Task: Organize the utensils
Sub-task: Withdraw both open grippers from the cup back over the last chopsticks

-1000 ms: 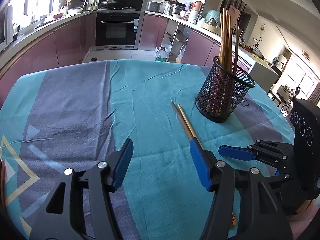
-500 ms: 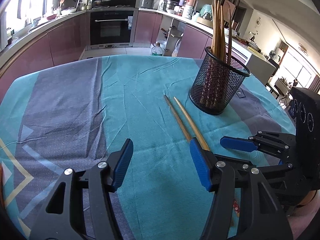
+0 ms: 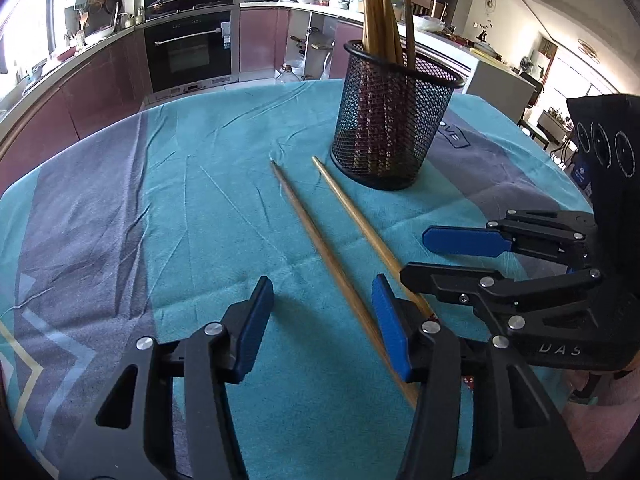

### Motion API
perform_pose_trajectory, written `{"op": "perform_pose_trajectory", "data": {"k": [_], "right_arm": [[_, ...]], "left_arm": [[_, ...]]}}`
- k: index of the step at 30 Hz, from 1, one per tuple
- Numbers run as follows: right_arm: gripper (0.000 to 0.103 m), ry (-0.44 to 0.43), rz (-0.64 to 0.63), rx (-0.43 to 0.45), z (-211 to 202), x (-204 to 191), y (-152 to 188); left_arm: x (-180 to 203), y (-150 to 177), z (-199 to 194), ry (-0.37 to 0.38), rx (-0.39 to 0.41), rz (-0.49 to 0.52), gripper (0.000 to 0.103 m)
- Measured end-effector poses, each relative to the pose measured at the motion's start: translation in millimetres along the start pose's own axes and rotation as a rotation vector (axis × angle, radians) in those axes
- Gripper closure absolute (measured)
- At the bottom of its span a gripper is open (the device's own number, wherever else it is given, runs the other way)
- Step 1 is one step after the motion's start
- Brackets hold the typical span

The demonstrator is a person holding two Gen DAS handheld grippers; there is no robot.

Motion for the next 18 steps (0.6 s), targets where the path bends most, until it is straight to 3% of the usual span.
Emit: {"op": "perform_pose_trajectory", "data": {"k": [3, 7, 18], "right_arm": [[0.068, -0.006, -0.001, 0.002, 0.5, 1.2, -0.1], [0.068, -0.007, -0.006, 0.004, 1.6, 2.6, -1.4], [0.068, 0.023, -0.025, 0.01, 13.3, 1.3, -13.5]], "left_arm": [[1.3, 1.9, 1.2, -0.023, 0.003, 0.022, 0.054], [1.0, 3.6, -0.9, -0.01, -0.001, 0.025, 0.067], [-8.4, 4.4, -9.5, -0.036, 0.006, 0.012, 0.071]]}}
Point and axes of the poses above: each gripper's, at about its wrist camera, not at the fingertips, and z roughly the way its jaws point, x to its right, y to its underside, the point moved 5 cm from there along z, roughly the way its jaws point, and after that the axes turned 14 degrees about -z, right-handed, at the moved point
